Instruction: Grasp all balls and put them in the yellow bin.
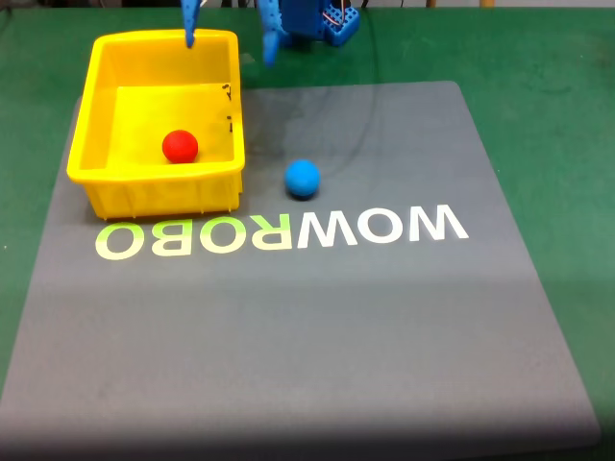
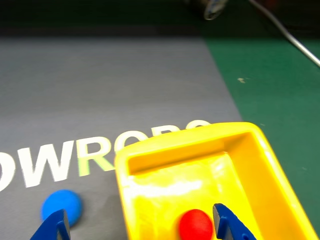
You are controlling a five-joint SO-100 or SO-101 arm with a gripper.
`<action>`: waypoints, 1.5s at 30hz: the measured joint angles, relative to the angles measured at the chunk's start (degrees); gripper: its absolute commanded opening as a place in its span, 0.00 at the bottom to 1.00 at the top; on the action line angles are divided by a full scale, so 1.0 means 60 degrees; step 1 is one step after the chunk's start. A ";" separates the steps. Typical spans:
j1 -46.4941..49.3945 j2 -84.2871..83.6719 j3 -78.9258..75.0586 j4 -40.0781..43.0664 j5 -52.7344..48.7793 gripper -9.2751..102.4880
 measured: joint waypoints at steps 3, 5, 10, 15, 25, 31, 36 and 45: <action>-0.0571 0.0000 0.0000 0.0000 -0.0029 0.38; -0.0967 0.0000 0.0190 0.0000 -0.0044 0.38; -0.1934 -0.0322 0.0425 -0.0469 -0.0015 0.37; -0.2051 -0.1597 0.0439 -0.1304 -0.0176 0.37; -0.2065 -0.3735 0.0439 -0.2271 -0.0366 0.37; -0.2065 -0.4453 0.0439 -0.2520 -0.0366 0.37; -0.2065 -0.5039 0.0425 -0.2813 -0.0366 0.37; -0.2080 -0.6313 -0.0044 -0.3164 -0.0366 0.37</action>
